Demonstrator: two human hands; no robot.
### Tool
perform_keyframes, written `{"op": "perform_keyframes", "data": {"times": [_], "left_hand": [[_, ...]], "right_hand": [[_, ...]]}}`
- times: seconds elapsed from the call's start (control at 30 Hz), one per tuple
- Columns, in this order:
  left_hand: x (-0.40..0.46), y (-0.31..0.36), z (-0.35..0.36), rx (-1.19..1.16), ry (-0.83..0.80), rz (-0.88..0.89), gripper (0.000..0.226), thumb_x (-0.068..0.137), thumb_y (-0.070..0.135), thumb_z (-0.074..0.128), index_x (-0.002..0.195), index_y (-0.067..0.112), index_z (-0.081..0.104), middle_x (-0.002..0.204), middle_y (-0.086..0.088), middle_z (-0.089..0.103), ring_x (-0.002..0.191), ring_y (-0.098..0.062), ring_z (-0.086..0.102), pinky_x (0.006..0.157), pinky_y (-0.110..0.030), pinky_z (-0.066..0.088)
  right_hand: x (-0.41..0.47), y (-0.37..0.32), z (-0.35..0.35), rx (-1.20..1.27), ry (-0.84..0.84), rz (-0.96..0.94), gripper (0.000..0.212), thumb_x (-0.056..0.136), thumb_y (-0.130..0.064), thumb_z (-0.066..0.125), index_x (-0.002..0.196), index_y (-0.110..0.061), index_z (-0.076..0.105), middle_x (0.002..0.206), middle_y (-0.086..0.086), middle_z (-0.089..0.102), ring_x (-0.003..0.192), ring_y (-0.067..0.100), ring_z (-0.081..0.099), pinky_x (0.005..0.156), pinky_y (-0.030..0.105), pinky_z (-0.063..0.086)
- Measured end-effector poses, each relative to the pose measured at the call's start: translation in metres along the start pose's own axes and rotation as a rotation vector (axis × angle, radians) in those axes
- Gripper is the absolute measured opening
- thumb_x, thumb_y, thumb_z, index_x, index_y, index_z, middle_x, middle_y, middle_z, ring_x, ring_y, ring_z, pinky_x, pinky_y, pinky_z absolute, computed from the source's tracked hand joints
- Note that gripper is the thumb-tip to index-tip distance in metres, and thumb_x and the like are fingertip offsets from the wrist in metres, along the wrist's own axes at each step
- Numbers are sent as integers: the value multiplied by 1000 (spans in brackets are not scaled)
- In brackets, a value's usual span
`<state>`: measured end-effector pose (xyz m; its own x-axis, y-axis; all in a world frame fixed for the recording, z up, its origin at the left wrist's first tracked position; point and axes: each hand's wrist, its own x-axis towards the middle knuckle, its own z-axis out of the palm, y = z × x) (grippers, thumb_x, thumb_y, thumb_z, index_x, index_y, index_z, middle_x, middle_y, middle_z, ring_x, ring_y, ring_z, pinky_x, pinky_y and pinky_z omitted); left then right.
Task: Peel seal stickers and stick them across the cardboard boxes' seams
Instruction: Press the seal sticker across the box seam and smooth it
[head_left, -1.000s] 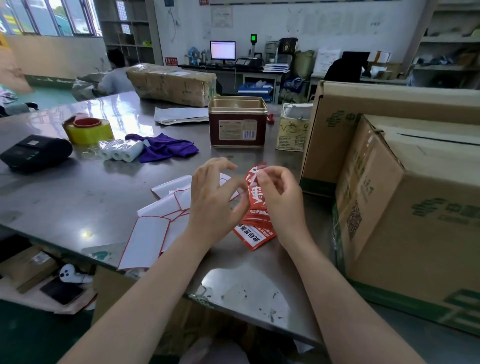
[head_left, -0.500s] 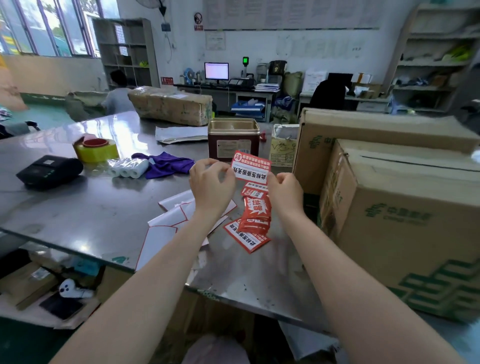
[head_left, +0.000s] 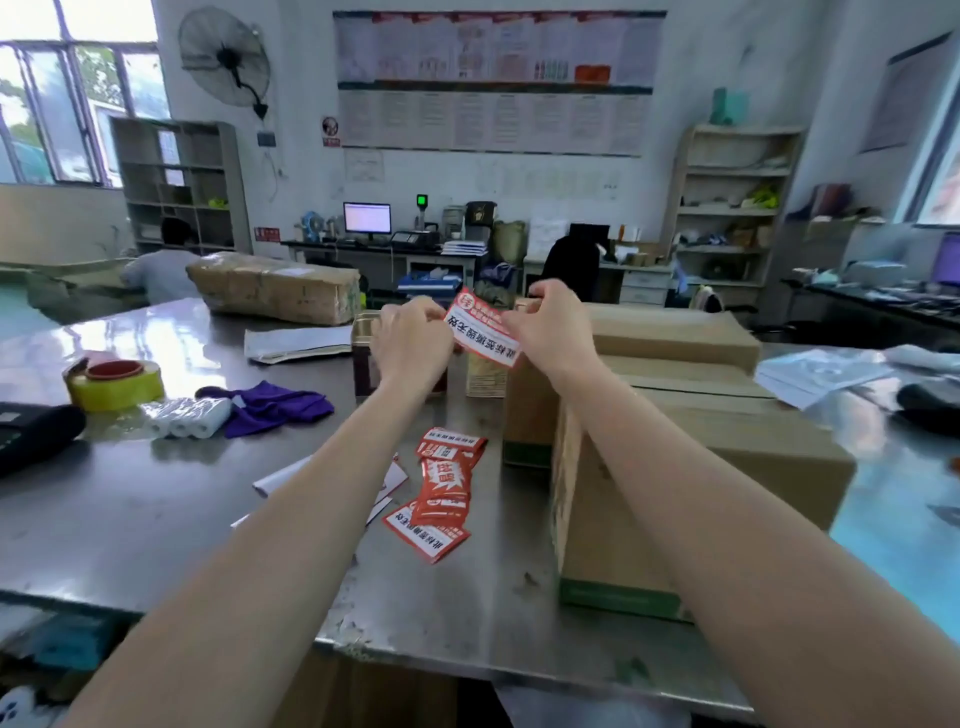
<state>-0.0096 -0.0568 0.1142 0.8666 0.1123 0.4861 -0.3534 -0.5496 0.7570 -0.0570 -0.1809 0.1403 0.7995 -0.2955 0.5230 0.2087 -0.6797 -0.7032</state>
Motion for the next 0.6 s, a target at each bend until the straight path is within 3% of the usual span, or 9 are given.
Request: {"op": "perform_keyframes", "data": {"times": [0.1, 0.17, 0.27, 0.43, 0.5, 0.6], "left_hand": [[2, 36, 8, 192, 31, 245, 16, 86, 21, 56, 93, 15, 69, 111, -10, 53, 111, -29, 42, 93, -37, 33], [2, 56, 15, 279, 33, 385, 15, 87, 25, 57, 92, 15, 69, 110, -7, 50, 111, -27, 39, 95, -36, 29], [2, 82, 27, 312, 14, 486, 14, 87, 18, 57, 93, 16, 70, 115, -7, 51, 114, -27, 38, 97, -33, 25], [0, 101, 41, 295, 28, 423, 24, 86, 9, 50, 99, 12, 70, 117, -13, 54, 115, -31, 41, 96, -37, 30], [0, 103, 45, 218, -4, 315, 26, 84, 9, 47, 99, 11, 68, 115, -15, 55, 114, -33, 43, 94, -40, 33], [5, 99, 51, -54, -116, 48, 22, 84, 14, 43, 98, 7, 59, 111, -18, 58, 109, -36, 49, 87, -41, 39]], "right_hand": [[8, 2, -33, -45, -31, -64, 56, 85, -17, 66, 135, -9, 43, 125, 11, 56, 108, 24, 58, 90, 34, 49], [12, 4, -51, -127, -70, -77, 43, 86, -17, 65, 127, -11, 53, 122, 8, 60, 111, 21, 57, 86, 27, 46], [18, 11, -70, -179, -57, -75, 20, 88, -16, 63, 105, -9, 68, 105, 5, 69, 97, 17, 63, 77, 25, 47], [19, 18, -94, -108, -38, -5, 14, 86, -16, 65, 96, -8, 70, 83, 2, 67, 75, 12, 57, 57, 18, 42], [18, 19, -99, -97, -47, 15, 14, 87, -19, 64, 90, -8, 72, 74, -1, 65, 67, 10, 56, 56, 18, 43], [18, 27, -106, -29, 19, 78, 14, 88, -19, 62, 80, -11, 70, 80, 3, 71, 66, 10, 62, 56, 18, 47]]}}
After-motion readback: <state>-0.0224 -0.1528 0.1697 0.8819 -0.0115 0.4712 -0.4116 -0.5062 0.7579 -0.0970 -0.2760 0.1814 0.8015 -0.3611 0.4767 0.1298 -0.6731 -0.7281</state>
